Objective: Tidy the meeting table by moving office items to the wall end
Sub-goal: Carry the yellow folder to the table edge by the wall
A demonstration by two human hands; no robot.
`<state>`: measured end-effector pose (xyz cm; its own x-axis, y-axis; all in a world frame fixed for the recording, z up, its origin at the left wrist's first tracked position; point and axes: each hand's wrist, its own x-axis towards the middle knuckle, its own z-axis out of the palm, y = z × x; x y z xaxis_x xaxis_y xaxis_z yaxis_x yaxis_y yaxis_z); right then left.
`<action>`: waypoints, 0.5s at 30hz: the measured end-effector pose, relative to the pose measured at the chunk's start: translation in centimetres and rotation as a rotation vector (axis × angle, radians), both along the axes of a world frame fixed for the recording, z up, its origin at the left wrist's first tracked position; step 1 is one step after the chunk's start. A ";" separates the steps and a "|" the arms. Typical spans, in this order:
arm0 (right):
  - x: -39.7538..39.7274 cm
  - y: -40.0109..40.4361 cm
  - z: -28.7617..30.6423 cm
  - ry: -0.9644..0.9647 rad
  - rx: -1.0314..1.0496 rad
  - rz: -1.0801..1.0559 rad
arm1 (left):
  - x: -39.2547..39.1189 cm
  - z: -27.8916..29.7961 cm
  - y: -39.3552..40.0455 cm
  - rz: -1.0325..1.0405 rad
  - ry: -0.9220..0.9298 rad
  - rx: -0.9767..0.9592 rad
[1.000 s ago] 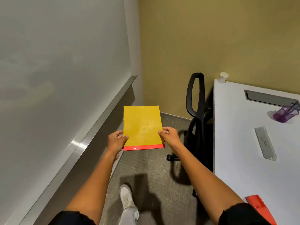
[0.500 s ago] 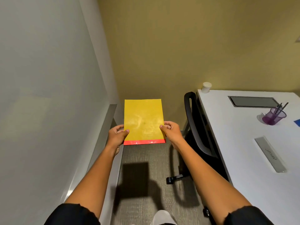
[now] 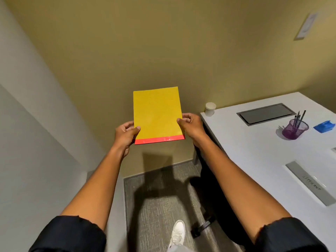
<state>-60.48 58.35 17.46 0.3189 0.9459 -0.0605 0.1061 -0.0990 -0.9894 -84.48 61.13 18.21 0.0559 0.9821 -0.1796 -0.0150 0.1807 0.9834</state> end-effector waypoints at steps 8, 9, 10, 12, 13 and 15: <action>11.0 9.0 0.1 0.000 -0.067 -0.233 | 12.1 1.1 13.4 -0.182 0.022 -0.022; 12.2 9.6 -0.1 -0.002 -0.078 -0.261 | 13.6 1.0 14.7 -0.212 0.028 -0.020; 13.3 10.1 -0.3 -0.001 -0.082 -0.282 | 14.9 0.9 15.7 -0.238 0.036 -0.015; 15.7 11.0 -0.7 0.017 -0.085 -0.336 | 17.7 0.7 18.0 -0.305 0.059 -0.011; 16.7 11.4 -1.0 0.028 -0.092 -0.365 | 19.1 0.5 19.0 -0.339 0.077 -0.009; 18.7 12.1 -1.5 0.045 -0.104 -0.421 | 21.8 0.1 20.9 -0.395 0.108 -0.001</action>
<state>-41.80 70.46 15.92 0.6700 0.7223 -0.1714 -0.0078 -0.2240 -0.9746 -62.72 82.01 18.34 0.4092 0.8888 -0.2064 0.1589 0.1533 0.9753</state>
